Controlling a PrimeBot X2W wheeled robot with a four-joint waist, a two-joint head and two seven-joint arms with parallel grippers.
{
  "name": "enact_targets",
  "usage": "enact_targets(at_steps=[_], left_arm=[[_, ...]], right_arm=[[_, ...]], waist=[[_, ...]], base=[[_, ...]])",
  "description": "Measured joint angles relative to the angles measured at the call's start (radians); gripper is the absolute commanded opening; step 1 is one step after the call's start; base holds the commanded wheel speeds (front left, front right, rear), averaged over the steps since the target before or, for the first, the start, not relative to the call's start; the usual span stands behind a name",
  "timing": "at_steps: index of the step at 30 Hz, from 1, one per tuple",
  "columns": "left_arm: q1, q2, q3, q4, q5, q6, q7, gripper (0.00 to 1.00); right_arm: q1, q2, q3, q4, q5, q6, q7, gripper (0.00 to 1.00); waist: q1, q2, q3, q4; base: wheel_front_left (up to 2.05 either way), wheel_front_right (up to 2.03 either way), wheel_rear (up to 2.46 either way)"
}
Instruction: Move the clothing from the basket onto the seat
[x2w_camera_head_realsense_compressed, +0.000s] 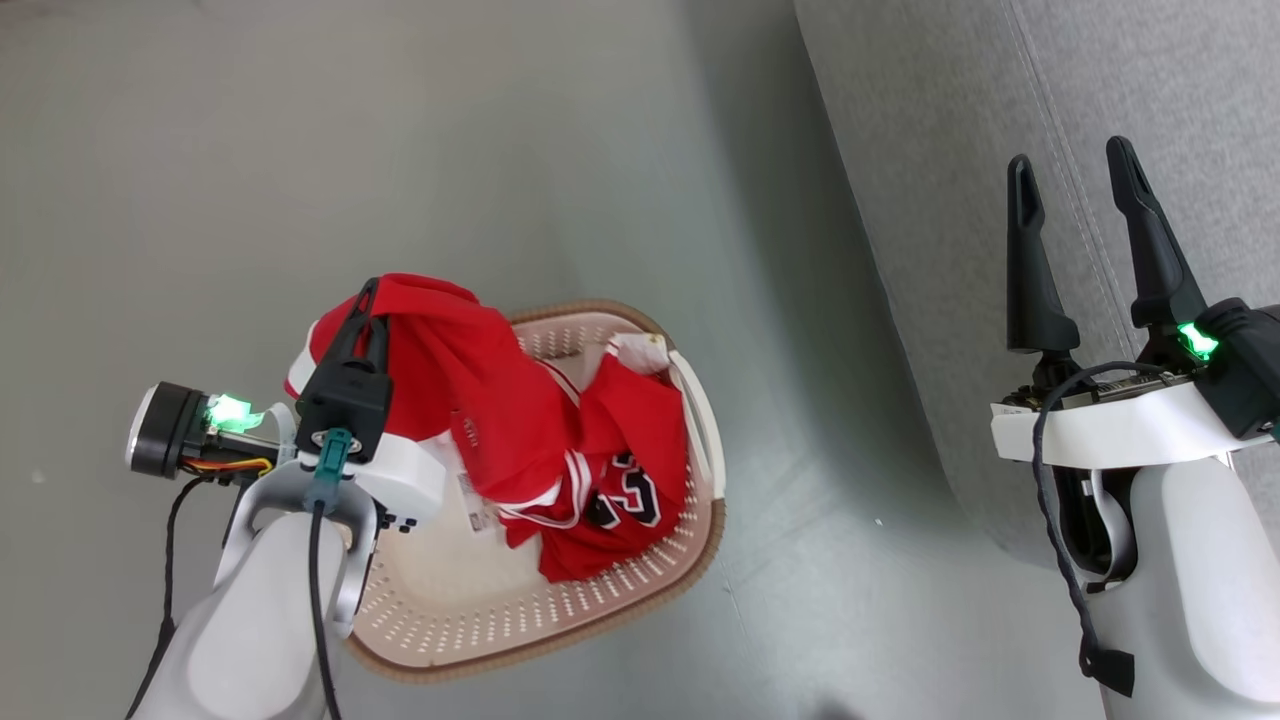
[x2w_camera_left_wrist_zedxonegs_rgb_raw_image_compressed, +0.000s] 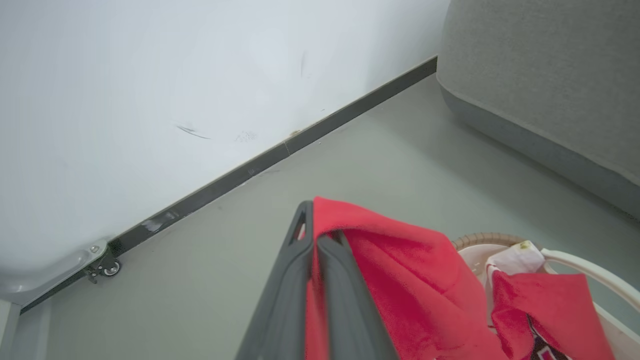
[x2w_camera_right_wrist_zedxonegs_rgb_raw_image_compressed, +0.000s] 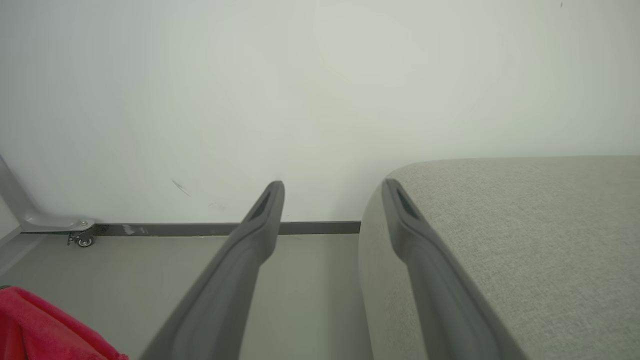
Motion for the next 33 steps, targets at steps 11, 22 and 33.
enact_targets(at_steps=[11,22,33], left_arm=[[0.071,0.033,0.004,-0.16,-0.01,0.007,0.0,0.0],[0.116,0.063,-0.018,-0.252,-0.008,-0.003,-0.001,0.0],[0.121,0.091,-0.05,-0.314,-0.002,-0.049,-0.001,0.0]], right_arm=[[0.009,-0.002,-0.011,0.03,-0.049,0.0,-0.001,1.0],[0.067,-0.011,0.014,0.063,-0.101,0.0,-0.001,1.0],[0.132,-0.027,0.114,0.093,-0.095,0.0,-0.001,1.0]], waist=[[0.0,0.0,-0.109,0.062],[0.0,0.0,-0.217,0.11],[-0.0001,0.0,-0.339,0.149]], base=[[0.0,0.0,0.0],[0.0,0.0,0.0],[0.0,0.0,0.0]])
